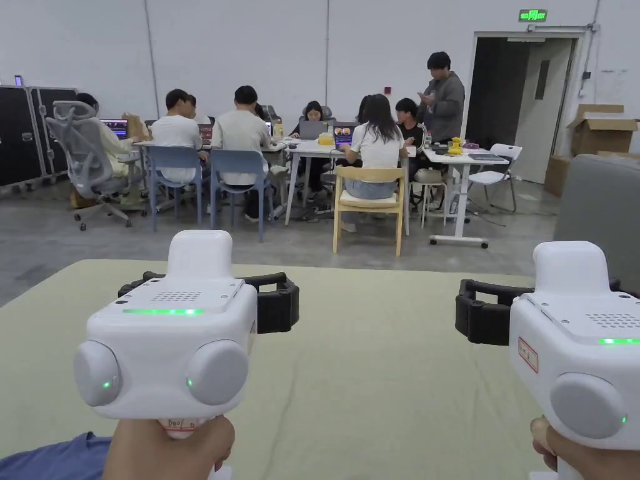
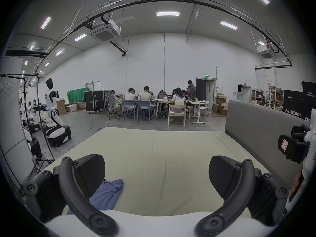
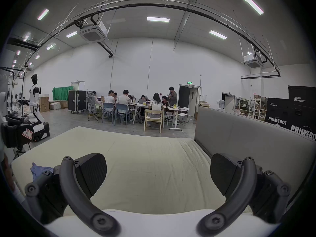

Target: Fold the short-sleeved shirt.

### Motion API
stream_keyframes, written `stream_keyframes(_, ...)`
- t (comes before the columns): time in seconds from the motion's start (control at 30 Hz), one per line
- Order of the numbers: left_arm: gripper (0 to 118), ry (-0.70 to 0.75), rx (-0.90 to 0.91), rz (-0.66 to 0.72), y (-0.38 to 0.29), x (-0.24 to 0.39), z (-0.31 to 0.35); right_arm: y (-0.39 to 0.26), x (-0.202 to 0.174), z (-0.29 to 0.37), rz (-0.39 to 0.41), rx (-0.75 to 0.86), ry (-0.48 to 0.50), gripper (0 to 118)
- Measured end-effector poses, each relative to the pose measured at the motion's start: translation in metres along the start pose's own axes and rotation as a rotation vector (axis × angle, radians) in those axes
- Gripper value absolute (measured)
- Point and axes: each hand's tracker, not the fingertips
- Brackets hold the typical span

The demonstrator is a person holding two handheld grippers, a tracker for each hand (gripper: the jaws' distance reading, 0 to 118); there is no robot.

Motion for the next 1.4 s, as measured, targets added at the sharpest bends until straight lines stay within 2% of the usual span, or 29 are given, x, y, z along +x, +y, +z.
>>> stream_keyframes(1.17,118,-0.036,-0.003,-0.025,0.002,0.014,0.004,0.003,0.005,0.002,0.037,0.024,0.012,118)
stream_keyframes(1.4,118,-0.055,-0.013,-0.012,0.003,0.012,0.004,0.003,0.006,0.000,0.022,0.017,0.009,118)
